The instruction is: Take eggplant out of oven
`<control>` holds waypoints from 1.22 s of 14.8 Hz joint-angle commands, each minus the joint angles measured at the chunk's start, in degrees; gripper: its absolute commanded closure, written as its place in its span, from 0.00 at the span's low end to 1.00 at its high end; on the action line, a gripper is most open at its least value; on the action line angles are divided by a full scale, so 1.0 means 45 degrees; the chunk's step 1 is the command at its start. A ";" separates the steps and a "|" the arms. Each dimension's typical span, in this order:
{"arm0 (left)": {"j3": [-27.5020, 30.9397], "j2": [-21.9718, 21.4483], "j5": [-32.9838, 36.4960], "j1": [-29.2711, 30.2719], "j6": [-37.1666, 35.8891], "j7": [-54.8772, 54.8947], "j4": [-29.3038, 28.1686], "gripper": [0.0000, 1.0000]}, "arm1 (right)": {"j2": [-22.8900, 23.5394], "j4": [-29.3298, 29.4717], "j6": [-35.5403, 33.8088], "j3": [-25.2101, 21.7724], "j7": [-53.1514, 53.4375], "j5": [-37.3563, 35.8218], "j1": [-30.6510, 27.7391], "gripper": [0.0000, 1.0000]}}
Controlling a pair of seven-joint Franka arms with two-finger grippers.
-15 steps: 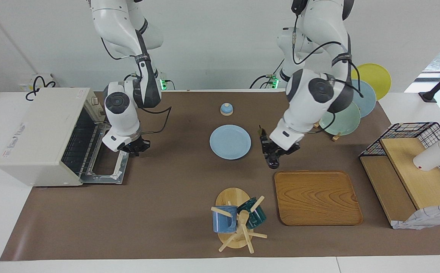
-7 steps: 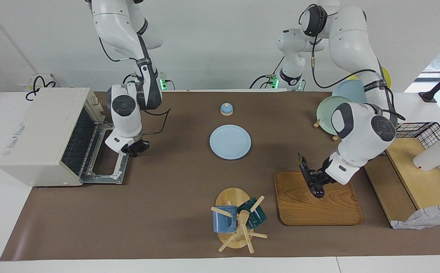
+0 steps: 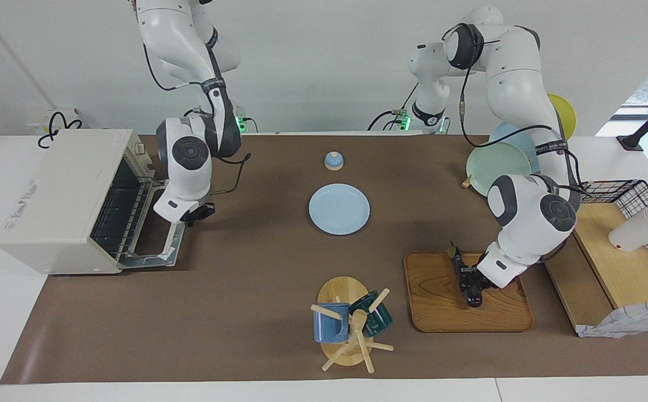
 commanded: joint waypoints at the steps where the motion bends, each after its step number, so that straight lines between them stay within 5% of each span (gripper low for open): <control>1: -0.0047 -0.0333 0.0305 0.0124 -0.0436 0.0284 -0.0159 0.00 | -0.0531 0.0394 -0.0383 -0.0034 -0.1326 -0.0340 -0.1004 1.00; 4: 0.0012 -0.0817 -0.0024 0.0163 -0.2038 0.0168 0.0545 0.00 | -0.1175 0.0394 -0.0851 -0.0073 -0.2496 -0.0281 -0.1882 1.00; 9: 0.0537 -0.4157 -0.0261 0.0515 -0.4125 -0.1038 -0.0217 0.00 | -0.1450 0.0569 -0.1241 -0.0073 -0.4629 0.0204 -0.3682 1.00; 15: 0.0813 -0.6932 -0.0048 0.0535 -0.7564 -0.1551 -0.0314 0.00 | -0.1216 0.4745 -0.5401 0.0063 -0.4435 0.2334 -0.3488 0.99; 17: 0.0813 -0.7615 0.0110 0.0515 -0.7900 -0.1726 -0.1051 0.00 | -0.1236 0.5332 -0.5675 0.0083 -0.3988 0.3232 -0.3469 0.91; 18: 0.0813 -0.7986 0.0148 0.0496 -0.7727 -0.2075 -0.1772 0.00 | -0.1236 0.5548 -0.6005 0.0103 -0.3889 0.3273 -0.3430 0.76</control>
